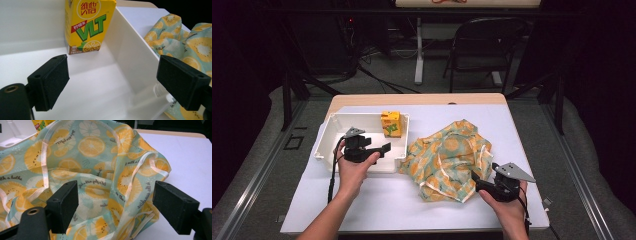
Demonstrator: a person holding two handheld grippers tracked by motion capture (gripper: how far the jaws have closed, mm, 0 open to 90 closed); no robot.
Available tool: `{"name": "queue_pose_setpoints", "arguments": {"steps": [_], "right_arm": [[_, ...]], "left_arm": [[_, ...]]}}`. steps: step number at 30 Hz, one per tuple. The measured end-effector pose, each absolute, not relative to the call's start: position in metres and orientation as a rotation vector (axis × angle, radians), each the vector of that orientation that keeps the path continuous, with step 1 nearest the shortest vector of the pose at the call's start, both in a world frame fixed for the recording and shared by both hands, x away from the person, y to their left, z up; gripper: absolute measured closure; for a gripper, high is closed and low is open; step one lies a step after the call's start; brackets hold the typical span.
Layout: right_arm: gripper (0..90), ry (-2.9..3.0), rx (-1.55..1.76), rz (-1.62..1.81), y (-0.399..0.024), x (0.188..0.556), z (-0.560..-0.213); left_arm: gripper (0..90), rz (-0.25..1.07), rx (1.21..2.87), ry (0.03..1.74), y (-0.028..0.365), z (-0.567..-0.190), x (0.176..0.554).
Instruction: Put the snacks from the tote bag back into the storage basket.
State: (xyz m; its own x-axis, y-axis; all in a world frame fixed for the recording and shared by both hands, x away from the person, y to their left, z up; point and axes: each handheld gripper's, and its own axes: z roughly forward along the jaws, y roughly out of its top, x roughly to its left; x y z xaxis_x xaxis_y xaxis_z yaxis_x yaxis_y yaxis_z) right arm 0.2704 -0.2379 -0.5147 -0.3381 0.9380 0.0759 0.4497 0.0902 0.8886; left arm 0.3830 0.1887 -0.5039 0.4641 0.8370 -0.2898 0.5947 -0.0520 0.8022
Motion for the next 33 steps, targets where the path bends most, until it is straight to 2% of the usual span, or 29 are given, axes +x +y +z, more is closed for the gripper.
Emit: {"name": "queue_pose_setpoints", "arguments": {"steps": [7, 13, 33], "right_arm": [[20.2, 1.847, 1.359, 1.195, -0.238, 0.27, -0.514], [20.2, 1.841, 1.361, 1.197, -0.238, 0.27, -0.514], [16.5, 1.829, 1.352, 1.219, -0.239, 0.269, -0.514]], "left_arm": [[3.3, 0.338, 1.743, 1.211, 0.195, -0.5, 0.366], [0.4, 0.35, 1.741, 1.171, 0.203, -0.497, 0.35], [0.1, 0.359, 1.712, 1.076, 0.219, -0.505, 0.299]]}}
